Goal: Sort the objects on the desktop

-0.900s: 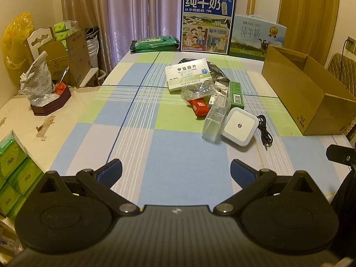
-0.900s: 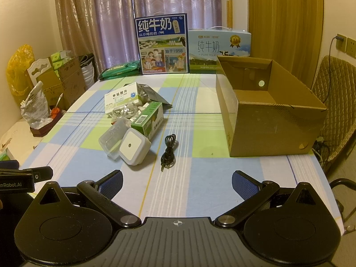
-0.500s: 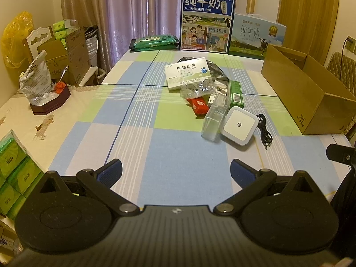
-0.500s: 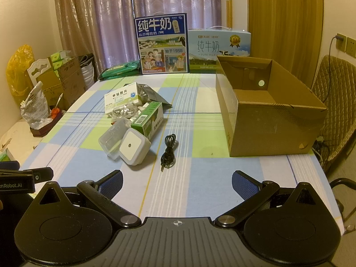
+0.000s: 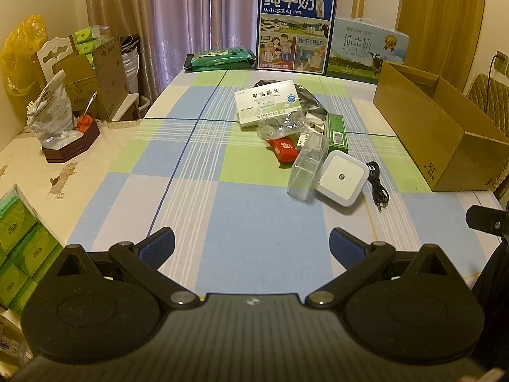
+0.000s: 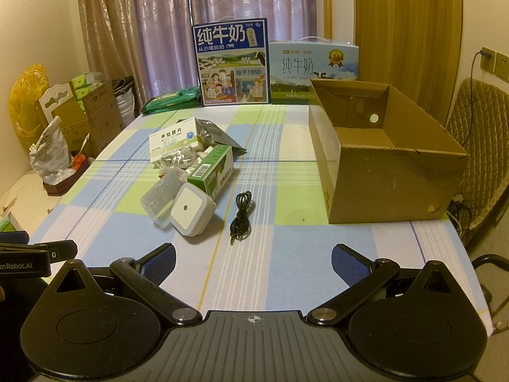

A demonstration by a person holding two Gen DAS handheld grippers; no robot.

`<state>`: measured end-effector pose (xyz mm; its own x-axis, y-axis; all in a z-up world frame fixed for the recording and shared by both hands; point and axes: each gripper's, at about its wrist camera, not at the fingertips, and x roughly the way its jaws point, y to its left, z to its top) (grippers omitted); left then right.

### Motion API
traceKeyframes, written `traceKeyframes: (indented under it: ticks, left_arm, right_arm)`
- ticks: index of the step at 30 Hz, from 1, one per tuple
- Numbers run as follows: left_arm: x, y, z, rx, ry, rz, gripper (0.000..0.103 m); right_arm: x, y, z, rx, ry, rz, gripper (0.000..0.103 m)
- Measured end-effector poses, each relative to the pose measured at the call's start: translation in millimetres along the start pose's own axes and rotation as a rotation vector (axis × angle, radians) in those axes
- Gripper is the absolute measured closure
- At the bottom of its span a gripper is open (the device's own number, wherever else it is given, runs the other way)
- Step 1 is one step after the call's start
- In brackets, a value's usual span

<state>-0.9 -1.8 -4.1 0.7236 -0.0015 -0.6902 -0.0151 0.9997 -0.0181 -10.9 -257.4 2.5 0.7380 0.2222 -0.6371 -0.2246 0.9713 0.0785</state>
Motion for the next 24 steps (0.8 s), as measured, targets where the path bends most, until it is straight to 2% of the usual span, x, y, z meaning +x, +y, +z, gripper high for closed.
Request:
traceKeyframes:
  ticks: [24]
  left_arm:
    - [0.8,1.3,0.7,-0.013,0.004,-0.004,0.001]
  right_arm:
    - [-0.4,-0.2,-0.1,-0.001,0.001,0.0,0.002]
